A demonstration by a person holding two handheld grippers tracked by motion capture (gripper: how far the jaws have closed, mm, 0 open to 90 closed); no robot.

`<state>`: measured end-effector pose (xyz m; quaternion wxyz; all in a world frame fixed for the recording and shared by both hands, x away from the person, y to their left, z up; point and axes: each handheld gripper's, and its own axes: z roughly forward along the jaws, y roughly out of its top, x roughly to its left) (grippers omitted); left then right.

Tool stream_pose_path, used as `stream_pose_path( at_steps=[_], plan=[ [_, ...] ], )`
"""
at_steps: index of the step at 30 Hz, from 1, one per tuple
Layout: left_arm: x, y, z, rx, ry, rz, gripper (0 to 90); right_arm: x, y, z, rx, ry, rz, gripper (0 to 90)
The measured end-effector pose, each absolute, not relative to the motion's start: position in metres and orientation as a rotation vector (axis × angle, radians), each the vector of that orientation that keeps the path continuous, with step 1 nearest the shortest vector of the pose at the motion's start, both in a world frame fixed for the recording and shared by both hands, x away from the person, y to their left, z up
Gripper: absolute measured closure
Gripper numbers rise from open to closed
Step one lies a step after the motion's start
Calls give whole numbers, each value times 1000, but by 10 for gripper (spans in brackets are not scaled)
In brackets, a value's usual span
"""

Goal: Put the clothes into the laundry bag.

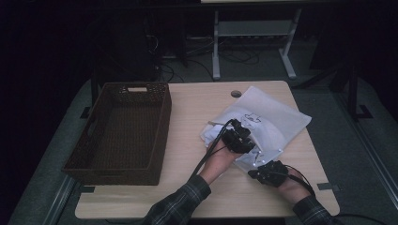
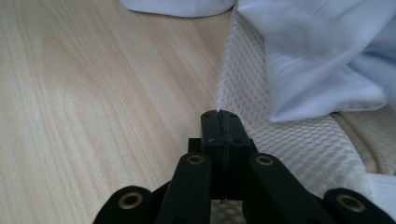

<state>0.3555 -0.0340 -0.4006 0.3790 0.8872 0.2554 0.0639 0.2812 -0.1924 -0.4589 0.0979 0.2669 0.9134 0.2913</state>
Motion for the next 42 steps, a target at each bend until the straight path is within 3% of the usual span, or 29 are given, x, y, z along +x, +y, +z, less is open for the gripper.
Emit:
stream_pose_path(
  at_steps=[9, 20, 31, 37, 42],
  plan=[
    [332, 17, -382, 2222, 641, 209, 570, 282, -193, -459, 793, 2704, 864, 891],
    [312, 70, -406, 2246, 704, 249, 447, 282, -192, -458, 785, 2713, 855, 887],
    [296, 74, -444, 2338, 725, 225, 397, 283, -192, -458, 786, 2718, 850, 887],
    [299, 63, -458, 2385, 704, 220, 548, 283, -193, -459, 784, 2714, 860, 887],
    [301, 60, -458, 2369, 689, 227, 794, 284, -194, -459, 771, 2724, 871, 887]
  ],
)
